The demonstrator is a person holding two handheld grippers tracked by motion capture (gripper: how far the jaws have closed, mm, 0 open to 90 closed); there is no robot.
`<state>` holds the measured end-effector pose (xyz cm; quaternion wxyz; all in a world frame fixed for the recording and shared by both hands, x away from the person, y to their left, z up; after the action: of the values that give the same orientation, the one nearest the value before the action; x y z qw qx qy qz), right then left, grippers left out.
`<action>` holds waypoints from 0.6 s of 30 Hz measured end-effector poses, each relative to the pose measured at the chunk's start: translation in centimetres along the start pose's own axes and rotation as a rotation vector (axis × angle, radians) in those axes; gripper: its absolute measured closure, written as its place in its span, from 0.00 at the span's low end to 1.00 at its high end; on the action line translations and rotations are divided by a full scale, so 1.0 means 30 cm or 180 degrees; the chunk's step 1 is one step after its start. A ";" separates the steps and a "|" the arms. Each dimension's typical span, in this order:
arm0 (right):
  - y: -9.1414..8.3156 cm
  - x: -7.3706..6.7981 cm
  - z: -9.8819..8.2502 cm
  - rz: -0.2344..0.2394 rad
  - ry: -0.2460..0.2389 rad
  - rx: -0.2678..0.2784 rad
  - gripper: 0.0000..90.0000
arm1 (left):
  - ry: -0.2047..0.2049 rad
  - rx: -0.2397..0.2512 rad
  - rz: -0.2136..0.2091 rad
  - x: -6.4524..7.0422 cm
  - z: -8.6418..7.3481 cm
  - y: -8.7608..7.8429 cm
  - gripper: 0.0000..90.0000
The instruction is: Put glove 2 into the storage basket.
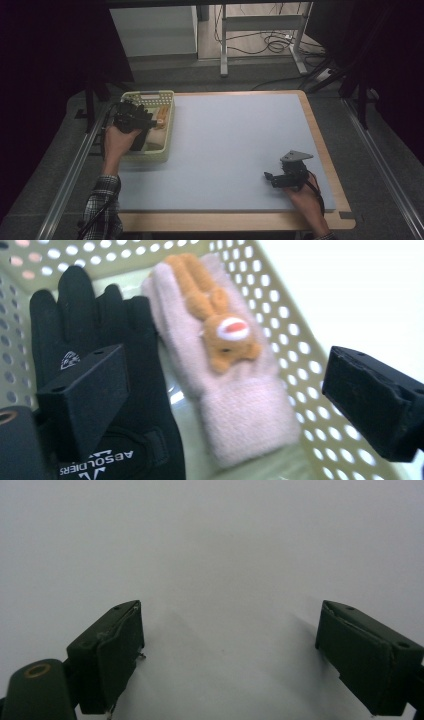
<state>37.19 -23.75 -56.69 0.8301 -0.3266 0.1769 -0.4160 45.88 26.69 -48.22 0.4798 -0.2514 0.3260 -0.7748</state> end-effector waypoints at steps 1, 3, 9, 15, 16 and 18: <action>0.000 0.000 0.000 0.0000 0.0001 -0.0001 0.13 | 0.0040 0.0014 -0.0003 0.011 -0.002 -0.007 0.05; 0.000 0.000 0.000 -0.0001 0.0000 -0.0001 0.13 | 0.0166 0.0033 -0.0015 0.035 -0.006 -0.022 0.03; -0.001 0.000 0.000 -0.0004 -0.0007 -0.0007 0.13 | 0.0429 0.0226 -0.0127 0.128 -0.019 -0.072 0.01; -0.001 0.000 0.000 -0.0002 -0.0003 -0.0008 0.13 | 0.0602 0.0466 -0.0387 0.241 -0.038 -0.097 0.01; -0.001 -0.001 0.000 0.0000 0.0002 -0.0009 0.13 | 0.0640 0.0497 -0.0431 0.262 -0.041 -0.098 0.01; -0.001 0.000 0.000 -0.0003 0.0001 -0.0009 0.13 | 0.0739 0.0542 -0.0529 0.305 -0.049 -0.099 0.01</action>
<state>37.17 -23.75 -56.67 0.8294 -0.3278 0.1774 -0.4162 39.34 19.75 -46.27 0.3928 -0.1447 0.2905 -0.8605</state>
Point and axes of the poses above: each handheld gripper's, and its own axes: y roughly forward along the jaws, z roughly out of its top, x roughly to its right, the point moved 5 cm from there along y, roughly forward along the jaws, and after that the axes turned 6 degrees about y, right-handed, at the moved point
